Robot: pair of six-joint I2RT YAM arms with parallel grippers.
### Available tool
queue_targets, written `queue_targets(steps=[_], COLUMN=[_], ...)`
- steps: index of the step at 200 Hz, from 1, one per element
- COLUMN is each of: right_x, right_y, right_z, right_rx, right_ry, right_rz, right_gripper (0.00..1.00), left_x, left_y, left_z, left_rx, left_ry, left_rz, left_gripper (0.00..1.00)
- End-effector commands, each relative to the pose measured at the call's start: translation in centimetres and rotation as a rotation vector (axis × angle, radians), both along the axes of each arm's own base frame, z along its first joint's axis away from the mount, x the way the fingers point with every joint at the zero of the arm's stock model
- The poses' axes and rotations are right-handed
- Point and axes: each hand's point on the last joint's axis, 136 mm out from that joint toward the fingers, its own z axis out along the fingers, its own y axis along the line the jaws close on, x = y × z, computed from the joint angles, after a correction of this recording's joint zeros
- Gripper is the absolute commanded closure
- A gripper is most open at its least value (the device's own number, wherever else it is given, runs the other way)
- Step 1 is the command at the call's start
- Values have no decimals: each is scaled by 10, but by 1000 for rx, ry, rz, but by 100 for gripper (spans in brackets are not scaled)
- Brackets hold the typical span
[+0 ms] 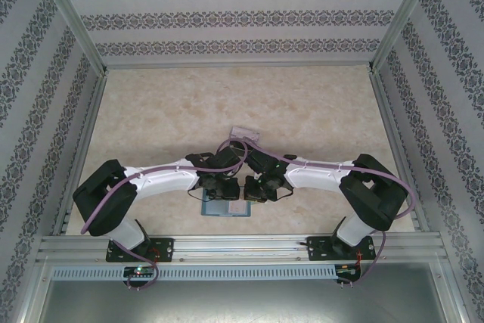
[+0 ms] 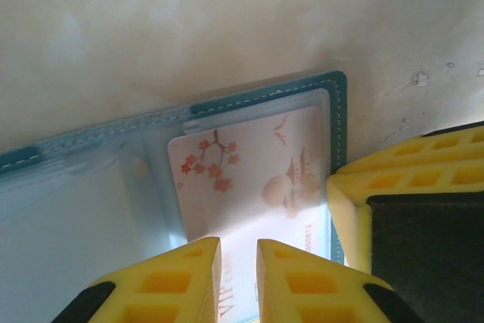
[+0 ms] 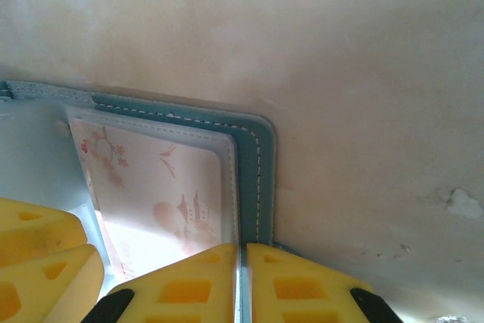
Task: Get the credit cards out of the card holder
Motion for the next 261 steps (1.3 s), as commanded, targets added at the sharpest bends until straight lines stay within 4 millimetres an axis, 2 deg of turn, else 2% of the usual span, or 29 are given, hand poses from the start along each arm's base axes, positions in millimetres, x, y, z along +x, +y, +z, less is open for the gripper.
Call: queue_targets(steps=[1, 66, 133, 195, 261], right_x=[-6, -6, -6, -2, 2], right_y=[-12, -13, -14, -9, 15], right_z=[-10, -9, -9, 5, 21], right_rx=[-84, -86, -95, -72, 9], right_ry=[11, 11, 10, -19, -52], right_rz=[12, 15, 13, 5, 13], right_gripper=[85, 85, 85, 85, 85], left_x=[2, -6, -5, 5, 5], left_y=[1, 13, 38, 26, 21], left_z=[-10, -29, -17, 3, -3], left_rx=[-6, 71, 188, 104, 7], left_ry=[23, 69, 27, -30, -8], left_rz=[23, 16, -2, 24, 75], left_gripper=[79, 79, 78, 75, 74])
